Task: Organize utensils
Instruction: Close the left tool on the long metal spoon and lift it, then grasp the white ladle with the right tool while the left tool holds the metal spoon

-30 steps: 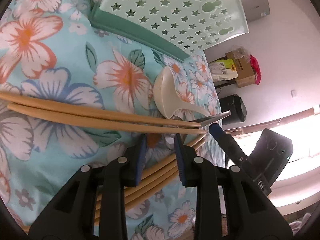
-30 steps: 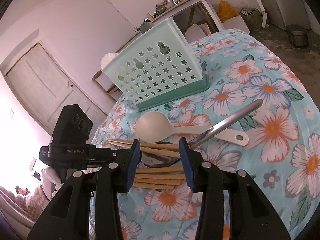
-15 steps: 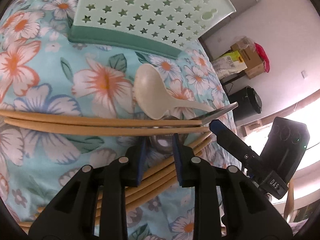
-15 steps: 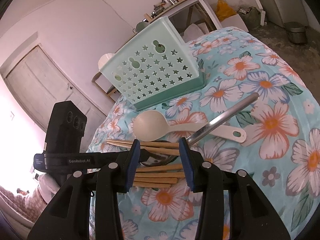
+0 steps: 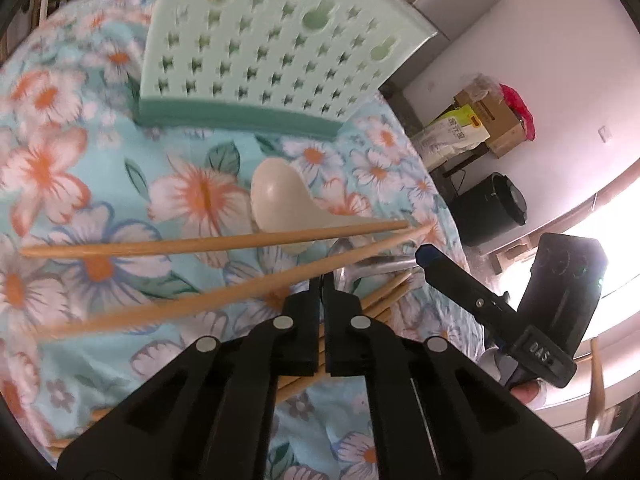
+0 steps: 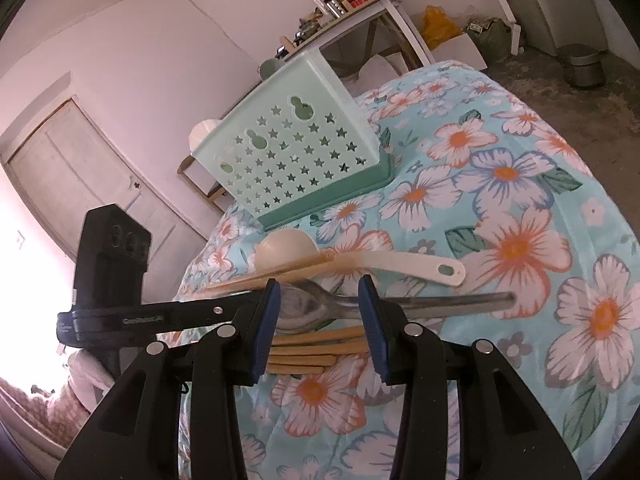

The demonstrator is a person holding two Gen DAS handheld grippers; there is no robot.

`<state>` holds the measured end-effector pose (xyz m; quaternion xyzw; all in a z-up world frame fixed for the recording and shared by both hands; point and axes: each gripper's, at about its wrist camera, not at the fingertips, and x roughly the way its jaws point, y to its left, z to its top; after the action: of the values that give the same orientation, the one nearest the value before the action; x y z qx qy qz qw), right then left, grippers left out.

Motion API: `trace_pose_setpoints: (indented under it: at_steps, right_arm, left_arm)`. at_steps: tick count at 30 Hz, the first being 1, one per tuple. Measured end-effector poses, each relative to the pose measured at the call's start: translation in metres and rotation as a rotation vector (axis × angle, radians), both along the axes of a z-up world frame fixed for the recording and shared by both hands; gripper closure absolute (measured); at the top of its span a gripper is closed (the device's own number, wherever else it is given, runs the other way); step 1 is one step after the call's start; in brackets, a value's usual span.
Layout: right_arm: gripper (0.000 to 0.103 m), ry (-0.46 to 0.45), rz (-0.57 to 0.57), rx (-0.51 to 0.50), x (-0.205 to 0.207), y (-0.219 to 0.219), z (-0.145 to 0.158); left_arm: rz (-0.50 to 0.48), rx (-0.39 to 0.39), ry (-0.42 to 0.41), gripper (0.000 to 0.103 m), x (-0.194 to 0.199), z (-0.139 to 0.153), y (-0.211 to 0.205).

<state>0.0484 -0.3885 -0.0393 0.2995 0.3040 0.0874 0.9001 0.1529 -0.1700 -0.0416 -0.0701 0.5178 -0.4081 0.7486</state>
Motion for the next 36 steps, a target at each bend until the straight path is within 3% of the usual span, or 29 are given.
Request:
trace_pose_setpoints:
  at_steps: [7,15,22,36]
  right_arm:
    - [0.063,-0.053,-0.047,0.006,-0.011,-0.012,0.014]
    - [0.063,-0.071,-0.071,-0.009,-0.020,-0.011,0.023]
    - [0.063,-0.079,-0.068,-0.018,-0.020,-0.006,0.028]
    - [0.063,-0.020,-0.019,-0.131,-0.002,0.024,0.028]
  left_arm:
    - [-0.011,-0.014,-0.154,0.102,-0.018,0.041,0.022]
    - [0.051,-0.068,-0.170,0.102,-0.018,0.066,0.063]
    - [0.179,-0.134,-0.192,0.102,-0.007,0.087,0.111]
    - [0.353,-0.110,-0.238,0.102,0.008,0.084,0.158]
